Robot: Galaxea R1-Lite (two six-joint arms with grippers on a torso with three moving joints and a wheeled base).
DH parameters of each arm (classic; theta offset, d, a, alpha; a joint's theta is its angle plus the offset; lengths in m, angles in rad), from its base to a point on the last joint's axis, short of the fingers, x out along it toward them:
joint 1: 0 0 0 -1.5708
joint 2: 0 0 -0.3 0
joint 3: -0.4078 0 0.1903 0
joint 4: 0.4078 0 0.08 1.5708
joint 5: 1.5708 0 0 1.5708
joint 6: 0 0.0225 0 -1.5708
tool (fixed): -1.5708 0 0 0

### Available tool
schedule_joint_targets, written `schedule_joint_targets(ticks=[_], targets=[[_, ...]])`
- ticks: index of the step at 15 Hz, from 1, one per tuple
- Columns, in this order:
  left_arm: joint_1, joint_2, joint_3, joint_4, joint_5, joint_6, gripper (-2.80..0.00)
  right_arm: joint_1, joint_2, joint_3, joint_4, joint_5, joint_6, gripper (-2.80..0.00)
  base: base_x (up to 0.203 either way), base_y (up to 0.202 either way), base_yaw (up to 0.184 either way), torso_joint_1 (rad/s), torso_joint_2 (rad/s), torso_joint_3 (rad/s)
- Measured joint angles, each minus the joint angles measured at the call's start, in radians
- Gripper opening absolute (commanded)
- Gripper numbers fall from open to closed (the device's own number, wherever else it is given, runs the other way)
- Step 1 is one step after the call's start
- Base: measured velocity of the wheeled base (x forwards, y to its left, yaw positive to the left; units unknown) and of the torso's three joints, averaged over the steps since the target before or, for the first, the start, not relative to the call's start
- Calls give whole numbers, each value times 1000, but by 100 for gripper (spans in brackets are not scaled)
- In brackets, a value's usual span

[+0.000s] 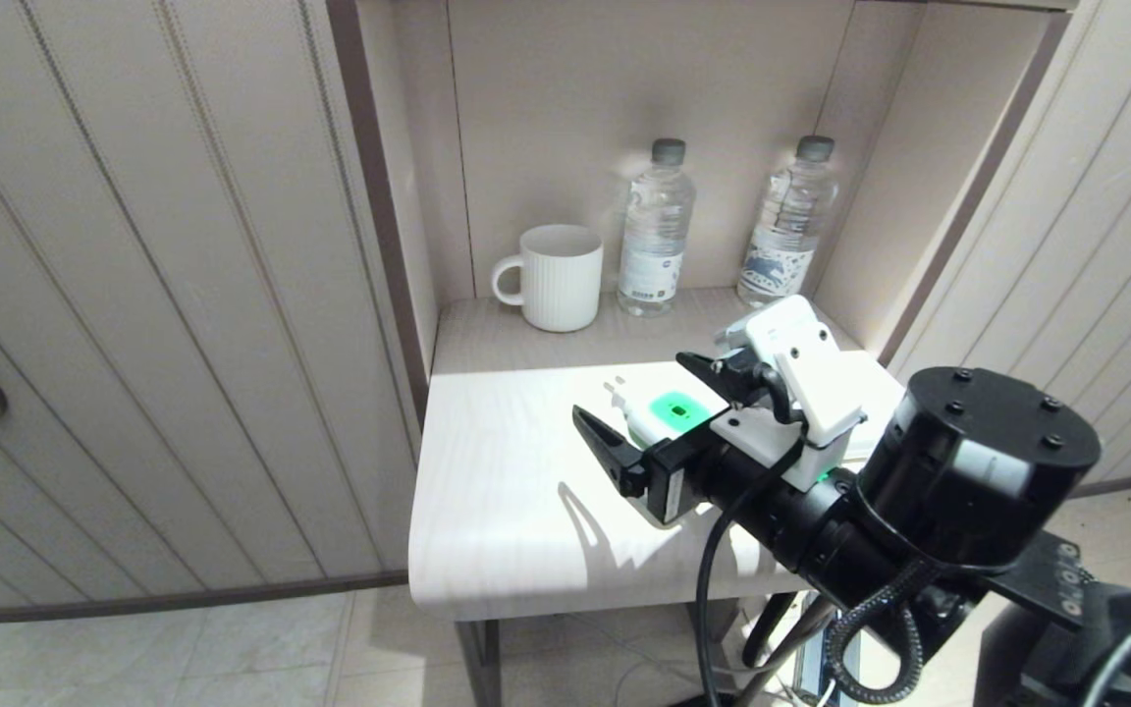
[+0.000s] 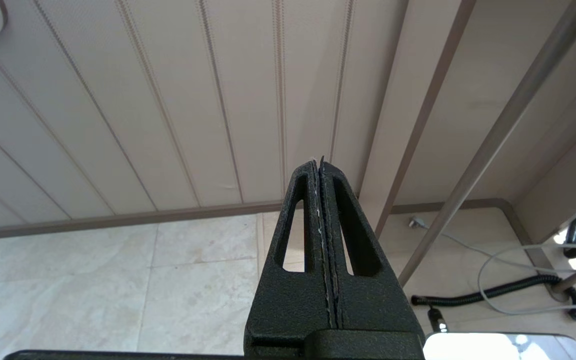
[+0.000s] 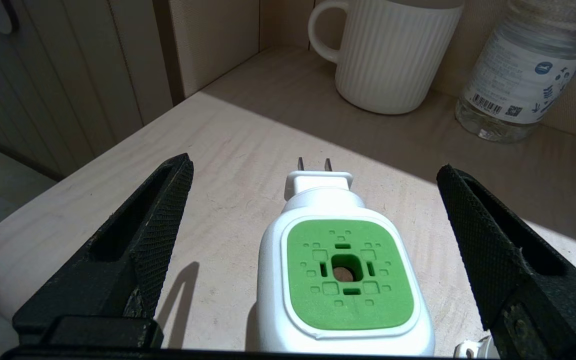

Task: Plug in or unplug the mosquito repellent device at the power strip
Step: Pick up the mosquito repellent liquid

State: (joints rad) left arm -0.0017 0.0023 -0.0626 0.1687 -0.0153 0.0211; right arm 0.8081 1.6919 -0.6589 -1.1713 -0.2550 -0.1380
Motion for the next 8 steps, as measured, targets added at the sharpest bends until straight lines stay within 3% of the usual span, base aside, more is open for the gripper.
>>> schedule_joint_targets(ticks=[8], targets=[[0, 0, 0, 0, 0, 0, -280, 10, -4, 14, 0, -42, 9, 0, 0, 0, 0, 0, 0, 0]])
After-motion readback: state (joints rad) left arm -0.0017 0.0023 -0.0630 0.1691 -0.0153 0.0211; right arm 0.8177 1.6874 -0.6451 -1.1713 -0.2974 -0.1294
